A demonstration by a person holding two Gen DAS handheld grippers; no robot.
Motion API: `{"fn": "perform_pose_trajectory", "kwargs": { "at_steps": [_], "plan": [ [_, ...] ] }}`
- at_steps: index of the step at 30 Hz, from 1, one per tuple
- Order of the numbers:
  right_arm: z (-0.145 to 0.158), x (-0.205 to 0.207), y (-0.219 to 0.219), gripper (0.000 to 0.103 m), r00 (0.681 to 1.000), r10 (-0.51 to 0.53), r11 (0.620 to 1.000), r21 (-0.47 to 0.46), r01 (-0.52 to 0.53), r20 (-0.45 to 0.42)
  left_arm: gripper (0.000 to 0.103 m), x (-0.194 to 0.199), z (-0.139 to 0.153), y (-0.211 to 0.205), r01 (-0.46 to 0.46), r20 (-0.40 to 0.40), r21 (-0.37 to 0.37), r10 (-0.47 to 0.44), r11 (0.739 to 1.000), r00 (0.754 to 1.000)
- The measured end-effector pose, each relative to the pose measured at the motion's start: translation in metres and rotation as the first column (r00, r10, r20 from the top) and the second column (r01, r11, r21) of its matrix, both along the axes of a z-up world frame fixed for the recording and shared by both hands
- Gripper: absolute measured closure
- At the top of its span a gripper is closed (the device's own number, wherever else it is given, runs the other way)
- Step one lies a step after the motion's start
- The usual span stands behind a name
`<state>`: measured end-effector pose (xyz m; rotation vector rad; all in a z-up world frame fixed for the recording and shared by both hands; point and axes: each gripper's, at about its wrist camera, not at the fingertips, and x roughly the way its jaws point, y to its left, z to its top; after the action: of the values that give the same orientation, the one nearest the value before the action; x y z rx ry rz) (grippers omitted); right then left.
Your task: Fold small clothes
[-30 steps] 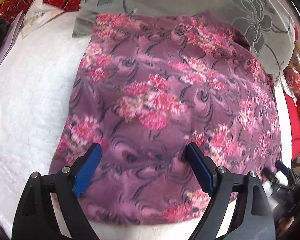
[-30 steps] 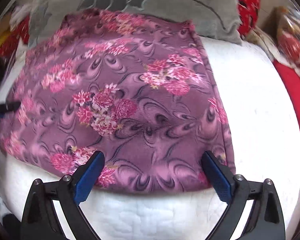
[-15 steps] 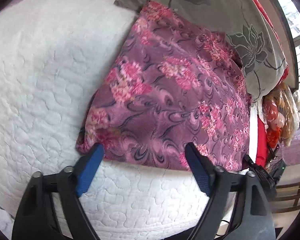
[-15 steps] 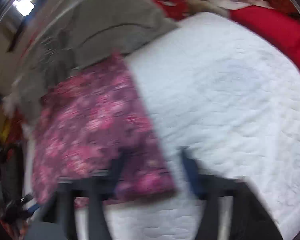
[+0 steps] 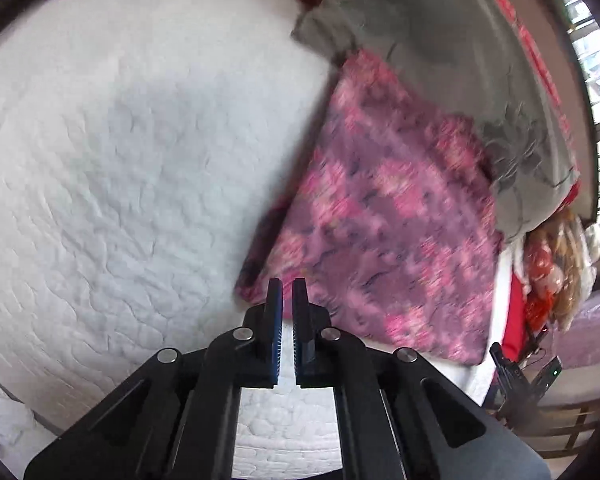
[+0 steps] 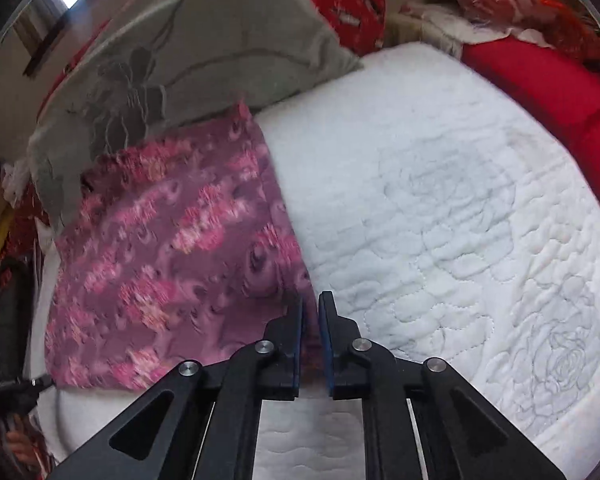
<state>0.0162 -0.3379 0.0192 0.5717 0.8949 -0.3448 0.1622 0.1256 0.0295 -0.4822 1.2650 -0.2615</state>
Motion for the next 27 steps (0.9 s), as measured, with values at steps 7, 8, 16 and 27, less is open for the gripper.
{"fn": "perform_pose_trajectory", "kwargs": {
  "at_steps": [7,8,16,27],
  "plan": [
    [0.014,0.036,0.043,0.083,0.993,0.088,0.996,0.008,-0.089,0.085,0.049,0.019,0.007,-0.050,0.082,0.105,0.165,-0.101,0.983,0.989],
    [0.006,0.039,0.046,0.081,0.993,0.097,0.995,0.013,-0.098,0.060,0.049,0.022,-0.004,-0.058,0.101,0.096,0.216,-0.124,0.971,0.988],
    [0.003,0.064,0.030,0.077,0.995,0.081,0.995,0.053,-0.085,0.065,0.050,0.037,0.011,-0.078,0.201,0.165,0.203,-0.236,0.958,0.958],
    [-0.030,0.159,0.017,0.063,0.998,0.056,0.998,0.019,-0.056,-0.011,0.018,0.097,-0.029,-0.139,0.213,0.192,0.415,-0.314,0.884,0.930]
  ]
}}
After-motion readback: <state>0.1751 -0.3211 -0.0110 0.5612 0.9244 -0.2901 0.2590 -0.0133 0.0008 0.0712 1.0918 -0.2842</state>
